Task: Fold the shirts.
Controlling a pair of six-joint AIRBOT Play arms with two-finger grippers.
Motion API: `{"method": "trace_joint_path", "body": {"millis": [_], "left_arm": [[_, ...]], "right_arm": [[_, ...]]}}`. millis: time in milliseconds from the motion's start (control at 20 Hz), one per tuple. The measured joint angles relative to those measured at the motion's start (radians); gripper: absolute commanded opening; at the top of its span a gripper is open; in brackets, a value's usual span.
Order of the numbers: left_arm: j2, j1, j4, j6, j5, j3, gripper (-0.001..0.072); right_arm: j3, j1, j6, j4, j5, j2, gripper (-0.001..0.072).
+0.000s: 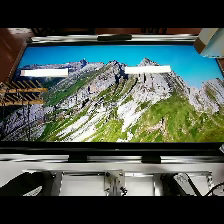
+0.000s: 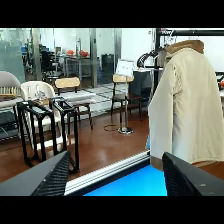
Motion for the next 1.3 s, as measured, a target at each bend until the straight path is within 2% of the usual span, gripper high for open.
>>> {"method": "trace_joint_path", "body": {"millis": [300,400,500,650,800,950,1050,1300], "left_arm": [[-0.066,0.000,0.004,0.000,-0.054,0.000,0.0704],[-0.095,0.000,0.005,0.000,-0.108,0.000,0.0704],[-0.128,0.000,0.013,-0.001,-0.196,0.000,0.0704],[-0.195,0.000,0.099,-0.056,-0.418,0.000,0.0704],[-0.288,0.008,0.270,-0.159,-0.699,-0.013,0.0705],[-0.354,0.032,0.329,-0.287,-0.865,-0.122,0.0706],[-0.374,0.040,0.303,-0.353,-0.893,-0.243,0.0706],[-0.370,0.047,0.280,-0.484,-0.830,-0.425,0.0706]], "right_arm": [[0.000,0.000,-0.105,0.143,0.294,0.081,0.0467],[-0.003,0.000,-0.176,0.197,0.419,0.093,0.0466],[-0.036,0.005,-0.276,0.298,0.547,0.098,0.0465],[-0.175,0.090,-0.348,0.505,0.685,0.101,0.0465],[-0.366,0.354,-0.346,0.603,0.728,0.103,0.0467],[-0.484,0.735,-0.256,0.594,0.623,0.075,0.0470],[-0.500,0.962,-0.217,0.565,0.572,0.011,0.0575],[-0.487,1.309,-0.232,0.511,0.572,-0.186,0.0575]]}}
